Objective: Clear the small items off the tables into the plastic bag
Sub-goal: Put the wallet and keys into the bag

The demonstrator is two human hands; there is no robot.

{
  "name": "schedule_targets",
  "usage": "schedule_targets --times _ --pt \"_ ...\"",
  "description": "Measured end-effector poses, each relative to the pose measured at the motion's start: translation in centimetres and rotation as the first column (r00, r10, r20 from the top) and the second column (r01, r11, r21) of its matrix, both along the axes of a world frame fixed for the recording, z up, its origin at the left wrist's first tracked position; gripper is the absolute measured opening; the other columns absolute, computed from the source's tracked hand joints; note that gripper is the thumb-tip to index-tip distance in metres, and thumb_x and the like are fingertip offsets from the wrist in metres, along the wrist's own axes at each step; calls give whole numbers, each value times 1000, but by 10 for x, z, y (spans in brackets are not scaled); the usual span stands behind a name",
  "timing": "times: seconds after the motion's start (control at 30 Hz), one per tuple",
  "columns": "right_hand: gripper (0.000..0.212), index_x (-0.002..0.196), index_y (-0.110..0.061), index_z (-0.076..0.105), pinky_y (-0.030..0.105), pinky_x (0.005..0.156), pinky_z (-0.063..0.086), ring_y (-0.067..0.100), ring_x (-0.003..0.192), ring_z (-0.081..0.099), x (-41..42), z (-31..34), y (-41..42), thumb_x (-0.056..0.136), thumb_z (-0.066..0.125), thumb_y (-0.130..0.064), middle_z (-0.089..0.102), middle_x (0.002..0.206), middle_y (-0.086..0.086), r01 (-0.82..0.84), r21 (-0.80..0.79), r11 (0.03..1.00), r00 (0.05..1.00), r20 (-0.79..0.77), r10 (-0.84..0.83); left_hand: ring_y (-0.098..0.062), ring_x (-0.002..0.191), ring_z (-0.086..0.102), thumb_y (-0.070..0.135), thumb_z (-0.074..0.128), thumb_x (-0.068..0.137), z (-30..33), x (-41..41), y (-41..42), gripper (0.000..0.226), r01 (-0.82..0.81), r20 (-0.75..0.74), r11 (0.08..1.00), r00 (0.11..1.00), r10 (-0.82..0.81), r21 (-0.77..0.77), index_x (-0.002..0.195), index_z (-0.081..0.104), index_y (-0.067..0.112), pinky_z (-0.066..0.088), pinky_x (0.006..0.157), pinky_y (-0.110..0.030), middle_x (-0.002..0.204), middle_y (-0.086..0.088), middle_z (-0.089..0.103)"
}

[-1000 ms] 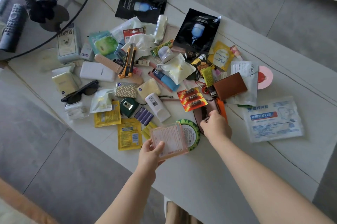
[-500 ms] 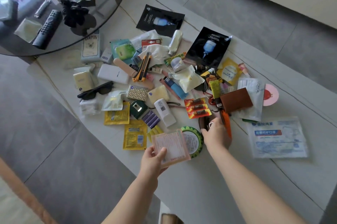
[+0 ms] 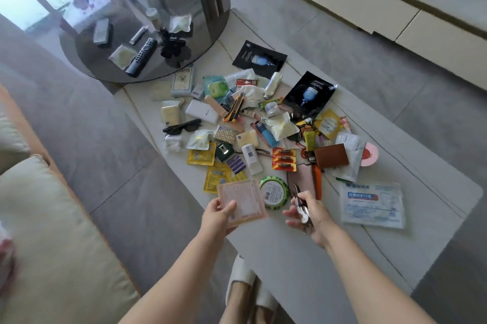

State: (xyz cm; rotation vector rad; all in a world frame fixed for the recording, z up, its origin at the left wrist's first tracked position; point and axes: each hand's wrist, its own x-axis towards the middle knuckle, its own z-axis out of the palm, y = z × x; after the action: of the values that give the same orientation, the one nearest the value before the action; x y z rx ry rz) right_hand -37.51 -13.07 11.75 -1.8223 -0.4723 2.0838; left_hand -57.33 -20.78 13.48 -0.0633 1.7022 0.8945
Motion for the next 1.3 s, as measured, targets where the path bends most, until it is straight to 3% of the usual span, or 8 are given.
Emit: schedule_targets --times 0.27,0.37,0.47,0.67,0.87,1.03,1.17,1.3 --pt "12 105 -3 52 27 51 55 19 73 69 -47 114 -56 96 51 -11 66 93 13 -213 85 973 957 -184 226 -28 83 64 9 54 94 120 -30 -56 26 -208 23 976 978 207 71 120 51 6 54 83 -49 110 -17 62" --pt "17 109 -2 53 26 57 54 20 81 67 -83 154 -68 93 53 -4 65 96 12 -354 160 922 911 -165 379 -25 77 63 6 53 95 160 -58 -80 25 -324 48 938 946 321 121 120 51 4 56 65 -39 109 -18 60" --pt "15 106 -1 55 26 57 54 19 78 66 -126 183 -78 92 53 -1 65 92 13 -431 179 884 872 -170 459 -24 71 61 5 52 95 189 -91 -109 24 -430 60 884 902 426 184 119 50 3 56 46 -29 96 -15 61" --pt "11 94 -6 57 24 48 52 18 66 66 -230 212 -104 88 53 3 68 87 12 -541 194 818 800 -180 572 -16 44 64 1 51 94 220 -173 -172 7 -656 116 707 749 652 263 97 51 7 54 39 -31 82 -13 60" --pt "13 96 -8 60 19 47 49 13 57 68 -343 236 -140 85 61 -2 72 69 4 -683 270 679 672 -134 729 -16 38 62 2 54 93 228 -260 -241 9 -795 143 553 595 791 247 88 52 8 50 34 -29 71 -11 63" --pt "14 94 -10 64 22 55 39 14 57 65 -436 251 -176 81 68 -7 70 70 6 -784 326 529 540 -64 839 -18 39 63 3 52 93 232 -324 -293 8 -845 151 472 516 843 250 95 55 9 50 35 -27 79 -12 63" --pt "9 81 -6 58 16 38 33 9 41 52 -499 250 -202 82 67 -6 54 56 4 -867 309 391 391 -65 918 -24 52 66 0 51 92 230 -366 -328 13 -891 140 375 418 898 254 103 57 3 51 36 -27 73 -13 68" --pt "34 63 -12 41 17 35 32 12 39 43 -561 239 -220 85 67 -8 38 46 1 -900 290 324 321 -60 945 -27 71 59 -4 47 92 216 -402 -348 29 -940 122 245 279 952 239 121 53 -1 54 46 -29 85 -14 63"
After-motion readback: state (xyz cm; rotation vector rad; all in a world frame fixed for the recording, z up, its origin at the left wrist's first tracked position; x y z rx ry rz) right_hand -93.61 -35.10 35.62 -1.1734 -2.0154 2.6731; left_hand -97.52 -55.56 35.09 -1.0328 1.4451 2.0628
